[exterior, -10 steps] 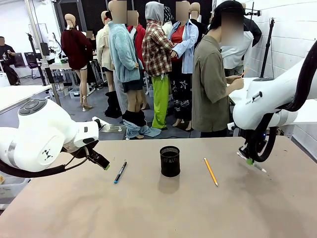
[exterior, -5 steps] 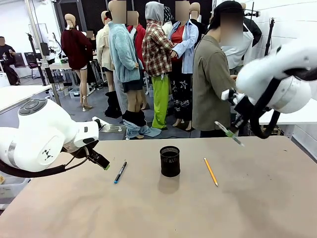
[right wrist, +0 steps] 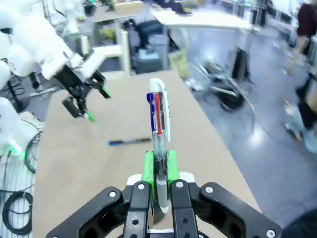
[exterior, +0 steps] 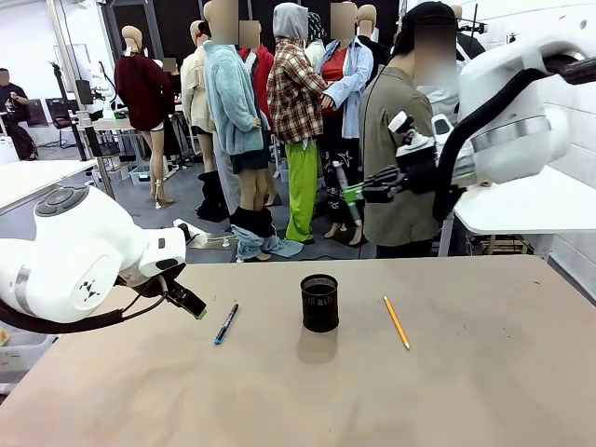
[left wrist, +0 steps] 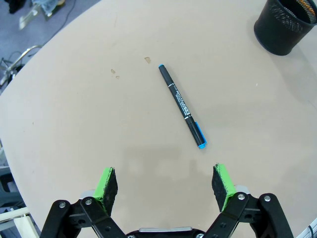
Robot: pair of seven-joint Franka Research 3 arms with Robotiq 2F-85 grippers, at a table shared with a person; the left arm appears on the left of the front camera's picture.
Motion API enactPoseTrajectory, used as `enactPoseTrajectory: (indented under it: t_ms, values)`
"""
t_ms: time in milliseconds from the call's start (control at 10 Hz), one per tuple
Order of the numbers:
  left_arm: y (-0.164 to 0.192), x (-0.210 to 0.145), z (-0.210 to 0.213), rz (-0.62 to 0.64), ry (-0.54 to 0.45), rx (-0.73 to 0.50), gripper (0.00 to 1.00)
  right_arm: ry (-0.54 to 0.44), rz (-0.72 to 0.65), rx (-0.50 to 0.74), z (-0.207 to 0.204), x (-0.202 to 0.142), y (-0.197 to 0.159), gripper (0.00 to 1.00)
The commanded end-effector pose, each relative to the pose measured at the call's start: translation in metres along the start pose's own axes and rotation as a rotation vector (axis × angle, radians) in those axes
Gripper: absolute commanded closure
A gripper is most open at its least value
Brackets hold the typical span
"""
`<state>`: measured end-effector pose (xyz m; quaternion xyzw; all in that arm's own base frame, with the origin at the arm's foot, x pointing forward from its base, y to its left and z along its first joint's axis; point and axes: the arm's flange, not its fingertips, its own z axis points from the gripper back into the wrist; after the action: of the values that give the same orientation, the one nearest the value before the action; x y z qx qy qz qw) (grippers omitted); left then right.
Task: Place the pens into the pen holder.
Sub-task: Pick up a writing instrument from the table and place it into the Pen holder.
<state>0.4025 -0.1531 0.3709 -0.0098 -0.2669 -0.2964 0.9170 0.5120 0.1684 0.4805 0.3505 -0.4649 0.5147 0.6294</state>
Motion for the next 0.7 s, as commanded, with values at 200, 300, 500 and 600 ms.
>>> enactPoseTrajectory:
  t_ms: [200,300,500,600]
  values:
    - [0.002,-0.001,0.001,0.004,-0.001,0.000,0.00,-0.059,0.040,0.220,-0.082,-0.015,0.003,1.00]
    - [0.002,-0.001,0.001,0.004,-0.001,0.000,0.00,-0.019,0.043,0.223,-0.098,-0.019,0.001,1.00]
    - [0.002,-0.001,0.001,0.004,-0.001,0.000,0.00,0.034,0.010,0.261,-0.126,-0.033,0.003,1.00]
    - [0.002,-0.001,0.001,0.004,-0.001,0.000,0.00,0.052,-0.007,0.257,-0.131,-0.042,0.002,1.00]
